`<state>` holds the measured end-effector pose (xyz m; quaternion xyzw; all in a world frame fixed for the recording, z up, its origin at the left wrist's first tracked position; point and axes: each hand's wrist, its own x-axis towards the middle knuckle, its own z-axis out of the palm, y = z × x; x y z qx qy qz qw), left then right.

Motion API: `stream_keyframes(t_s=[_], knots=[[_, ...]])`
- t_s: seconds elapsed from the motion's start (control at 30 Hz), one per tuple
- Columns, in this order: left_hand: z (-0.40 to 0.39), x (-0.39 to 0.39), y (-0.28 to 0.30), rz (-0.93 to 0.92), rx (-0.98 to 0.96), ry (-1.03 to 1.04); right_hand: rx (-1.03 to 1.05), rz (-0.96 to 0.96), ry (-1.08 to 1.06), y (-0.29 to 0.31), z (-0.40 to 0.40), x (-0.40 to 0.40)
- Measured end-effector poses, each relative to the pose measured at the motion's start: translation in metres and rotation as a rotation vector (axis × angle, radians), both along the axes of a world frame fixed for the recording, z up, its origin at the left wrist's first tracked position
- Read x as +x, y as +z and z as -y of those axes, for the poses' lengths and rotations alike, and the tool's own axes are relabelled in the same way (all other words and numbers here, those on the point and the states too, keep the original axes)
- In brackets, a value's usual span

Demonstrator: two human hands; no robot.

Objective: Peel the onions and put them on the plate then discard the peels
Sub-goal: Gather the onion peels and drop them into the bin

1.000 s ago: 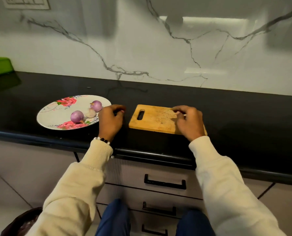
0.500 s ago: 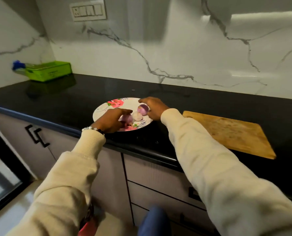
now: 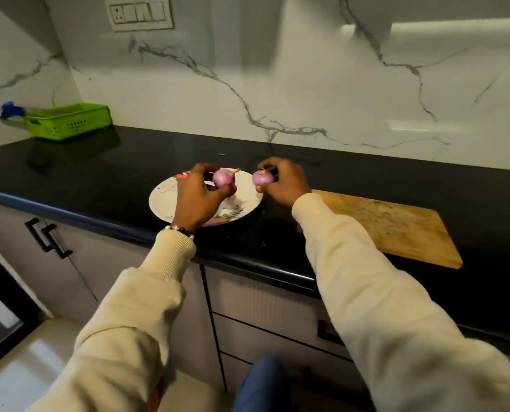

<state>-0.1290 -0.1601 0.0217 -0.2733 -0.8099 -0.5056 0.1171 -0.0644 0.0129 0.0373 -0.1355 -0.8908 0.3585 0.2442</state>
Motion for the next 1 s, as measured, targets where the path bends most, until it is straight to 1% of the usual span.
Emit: stream_keyframes(t_s=[0.1,0.2,0.27,0.37,0.43,0.5,0.6,0.77,1.0], knots=[[-0.042,0.032,0.003,0.117,0.140,-0.141,-0.178,-0.102,-0.125,0.008,-0.028,0.048],[-0.085,0.060,0.000,0.203,0.193,-0.267,-0.244,-0.106,-0.223,0.014,-0.056,0.096],[-0.111,0.076,-0.004,0.206,0.147,-0.373,-0.284,-0.070,-0.284,0.016,-0.074,0.128],[-0.146,0.098,-0.009,0.158,-0.002,-0.481,-0.310,-0.006,-0.354,0.011,-0.098,0.169],[-0.165,0.108,-0.014,0.092,-0.090,-0.457,-0.302,0.020,-0.400,0.004,-0.108,0.187],[-0.179,0.112,-0.021,0.054,-0.145,-0.393,-0.306,0.006,-0.424,-0.005,-0.115,0.195],[-0.191,0.114,-0.031,0.033,-0.163,-0.346,-0.248,0.001,-0.417,-0.013,-0.120,0.199],[-0.195,0.112,-0.041,-0.056,-0.242,-0.312,-0.161,0.065,-0.377,-0.027,-0.120,0.192],[-0.193,0.109,-0.040,-0.063,-0.302,-0.329,-0.121,0.143,-0.386,-0.027,-0.119,0.189]])
